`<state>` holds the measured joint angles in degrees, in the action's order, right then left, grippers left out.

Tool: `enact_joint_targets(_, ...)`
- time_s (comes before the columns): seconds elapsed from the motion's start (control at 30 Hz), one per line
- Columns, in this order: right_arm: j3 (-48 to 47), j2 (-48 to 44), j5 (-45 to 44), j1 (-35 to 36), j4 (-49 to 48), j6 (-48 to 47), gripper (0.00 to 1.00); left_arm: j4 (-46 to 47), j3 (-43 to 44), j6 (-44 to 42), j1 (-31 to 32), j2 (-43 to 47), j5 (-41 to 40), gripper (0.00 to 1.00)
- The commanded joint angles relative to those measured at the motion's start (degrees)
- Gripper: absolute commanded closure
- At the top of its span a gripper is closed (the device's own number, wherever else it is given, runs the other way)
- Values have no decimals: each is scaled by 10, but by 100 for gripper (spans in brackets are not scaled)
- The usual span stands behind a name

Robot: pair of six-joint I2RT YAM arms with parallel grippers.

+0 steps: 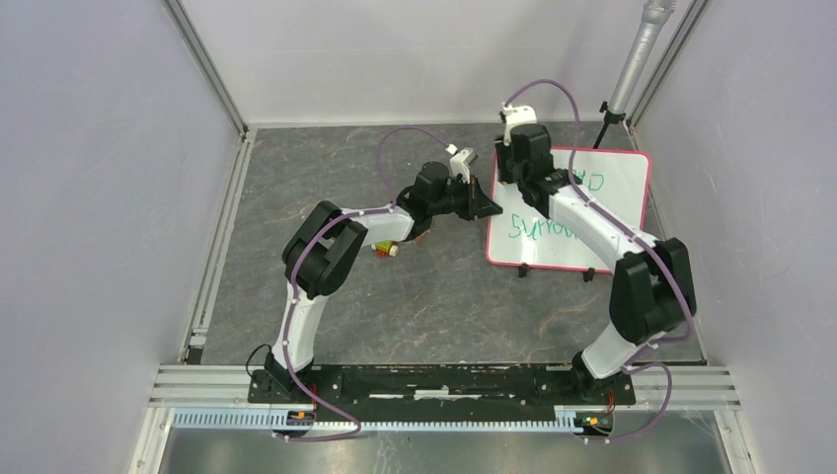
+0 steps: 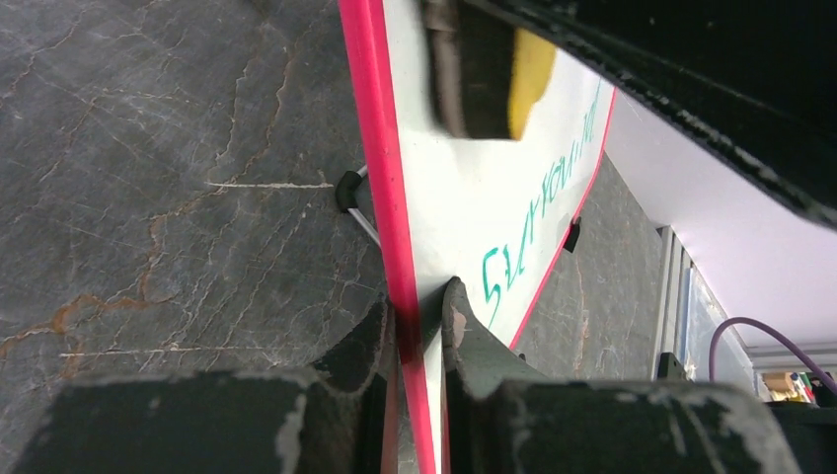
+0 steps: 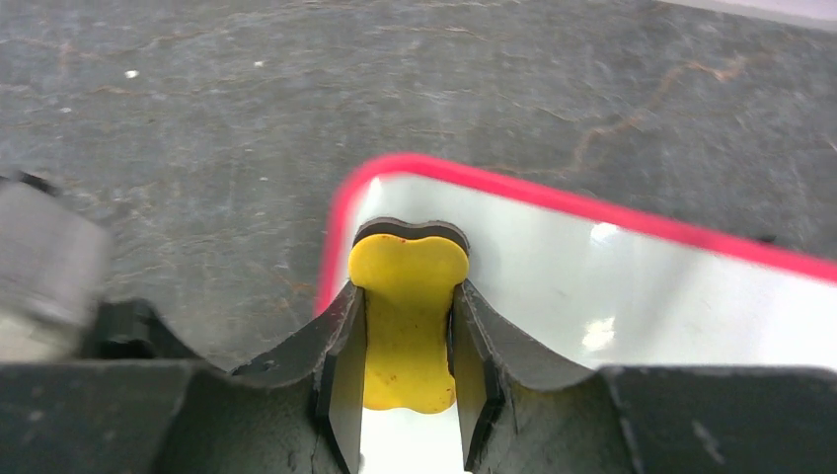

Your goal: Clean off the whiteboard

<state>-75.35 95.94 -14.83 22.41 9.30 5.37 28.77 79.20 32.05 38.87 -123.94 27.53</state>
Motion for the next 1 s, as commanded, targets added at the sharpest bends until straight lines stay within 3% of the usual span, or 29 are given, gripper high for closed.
enact_joint_targets(0.0, 113, -65, -43, -71, -48, 21, 66, -77, -16, -98, -5, -22, -124, 98)
enact_joint_targets(0.2, 235, -134, -88, -143, -128, 38, 64, -77, -17, -99, -4, -21, -124, 98)
enact_joint_targets(0.4, 282, -164, -88, -202, -153, 54, 64, -77, -18, -99, -3, -21, -126, 98)
enact_joint_targets(0.57, 289, -167, -36, -261, -158, 66, 62, -77, -17, -100, -3, -21, -126, 98)
enact_joint_targets(0.8, 268, -165, 30, -255, -175, 67, 62, -77, -17, -101, -2, -21, -128, 98)
enact_joint_targets(0.97, 221, -133, 33, -184, -170, 83, 62, -78, -17, -102, -2, -22, -129, 98)
